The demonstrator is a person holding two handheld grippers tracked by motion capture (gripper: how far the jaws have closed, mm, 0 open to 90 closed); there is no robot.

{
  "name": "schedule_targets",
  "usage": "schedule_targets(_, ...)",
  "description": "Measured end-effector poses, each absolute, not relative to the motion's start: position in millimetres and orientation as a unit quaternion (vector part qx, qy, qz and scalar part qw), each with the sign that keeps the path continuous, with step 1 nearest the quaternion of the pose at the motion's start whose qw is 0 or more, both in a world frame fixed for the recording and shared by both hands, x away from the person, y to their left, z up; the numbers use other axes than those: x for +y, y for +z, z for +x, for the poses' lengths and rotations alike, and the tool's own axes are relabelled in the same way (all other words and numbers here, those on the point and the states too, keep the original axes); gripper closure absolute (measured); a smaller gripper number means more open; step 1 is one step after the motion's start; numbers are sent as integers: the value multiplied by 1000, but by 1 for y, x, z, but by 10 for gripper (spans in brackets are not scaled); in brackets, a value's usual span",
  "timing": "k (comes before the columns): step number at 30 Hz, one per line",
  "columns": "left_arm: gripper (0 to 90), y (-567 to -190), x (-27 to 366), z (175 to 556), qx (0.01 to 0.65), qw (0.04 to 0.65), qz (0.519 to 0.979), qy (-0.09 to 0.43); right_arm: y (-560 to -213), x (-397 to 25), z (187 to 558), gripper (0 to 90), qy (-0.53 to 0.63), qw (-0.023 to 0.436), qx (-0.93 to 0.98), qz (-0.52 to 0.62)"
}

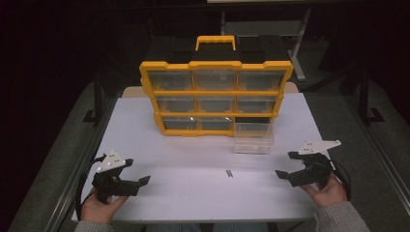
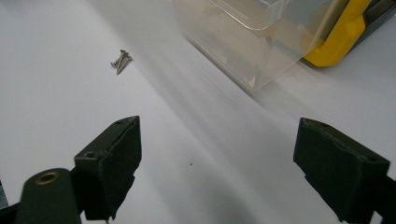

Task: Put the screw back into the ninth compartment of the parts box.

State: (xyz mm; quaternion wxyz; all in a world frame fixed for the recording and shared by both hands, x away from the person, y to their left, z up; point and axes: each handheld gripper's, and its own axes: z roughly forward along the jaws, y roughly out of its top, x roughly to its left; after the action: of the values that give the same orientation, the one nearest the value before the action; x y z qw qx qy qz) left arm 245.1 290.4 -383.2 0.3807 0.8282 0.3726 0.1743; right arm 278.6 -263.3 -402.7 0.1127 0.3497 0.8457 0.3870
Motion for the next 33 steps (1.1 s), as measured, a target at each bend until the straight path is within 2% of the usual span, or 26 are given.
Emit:
schedule_targets(23, 143, -383, 290, 244, 377, 391, 822, 173, -394, -254, 284, 147, 395, 93, 847, 344)
schedule_targets(33, 144, -384, 290, 245, 376, 385, 826, 170, -393, -220, 296, 277, 373, 57, 869, 320)
